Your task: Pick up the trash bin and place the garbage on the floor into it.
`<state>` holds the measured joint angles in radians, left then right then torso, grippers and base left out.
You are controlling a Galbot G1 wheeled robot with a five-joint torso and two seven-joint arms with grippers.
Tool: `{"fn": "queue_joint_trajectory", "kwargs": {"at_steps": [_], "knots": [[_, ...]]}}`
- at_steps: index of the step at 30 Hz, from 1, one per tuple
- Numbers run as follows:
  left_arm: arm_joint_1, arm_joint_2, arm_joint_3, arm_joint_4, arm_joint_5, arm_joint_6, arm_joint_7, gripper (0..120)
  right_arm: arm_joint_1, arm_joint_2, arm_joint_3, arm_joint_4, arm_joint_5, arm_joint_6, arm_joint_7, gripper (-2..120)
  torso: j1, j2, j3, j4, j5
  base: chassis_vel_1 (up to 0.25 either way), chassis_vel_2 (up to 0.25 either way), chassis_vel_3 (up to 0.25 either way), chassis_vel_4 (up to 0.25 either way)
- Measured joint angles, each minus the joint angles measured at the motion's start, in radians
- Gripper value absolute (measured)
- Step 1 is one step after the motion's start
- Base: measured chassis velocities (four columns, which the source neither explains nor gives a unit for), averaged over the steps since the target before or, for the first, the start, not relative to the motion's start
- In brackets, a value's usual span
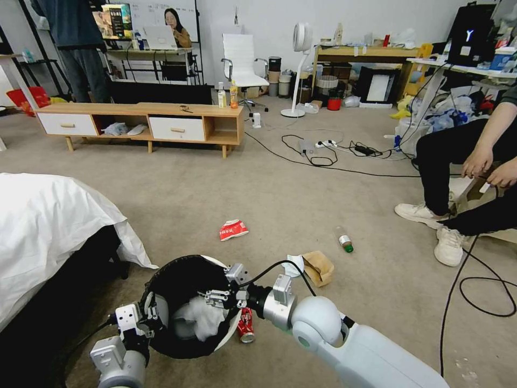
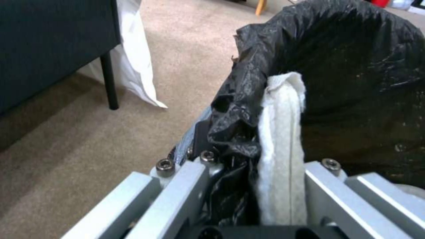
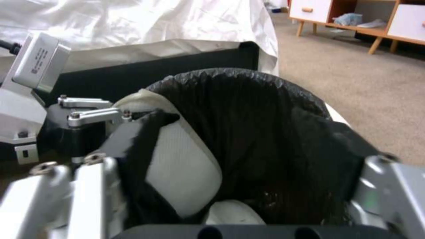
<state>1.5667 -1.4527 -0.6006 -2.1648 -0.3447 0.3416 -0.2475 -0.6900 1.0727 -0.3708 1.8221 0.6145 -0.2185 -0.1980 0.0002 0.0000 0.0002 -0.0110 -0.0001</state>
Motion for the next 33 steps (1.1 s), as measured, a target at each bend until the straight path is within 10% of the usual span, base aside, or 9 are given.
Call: {"fn": "queue_joint_trajectory", "kwargs": {"at_steps": [5,20,33], "knots": [[0.0,0.0,-0.003,0.0,0.0,0.0,0.0,6,0.002,0.003,0.006,0.003,-0.001,-0.007,0.004,99,0.0,0.0,0.0,0.0001,0.0001,0.0,0.0,0.0,0.0],[-0.001,-0.005,-0.019,0.006,-0.001,-0.002,0.0,6,0.025,0.037,0.04,0.053,0.006,-0.002,0.033,100,0.0,0.0,0.0,0.0002,0.0,0.0,0.0,0.0,0.0],[-0.001,0.009,-0.112,0.001,-0.059,-0.001,0.002,6,0.04,-0.001,0.399,0.084,0.008,0.014,0.019,100,0.0,0.0,0.0,-0.0001,0.0002,0.0,0.0,0.0,0.0]]}}
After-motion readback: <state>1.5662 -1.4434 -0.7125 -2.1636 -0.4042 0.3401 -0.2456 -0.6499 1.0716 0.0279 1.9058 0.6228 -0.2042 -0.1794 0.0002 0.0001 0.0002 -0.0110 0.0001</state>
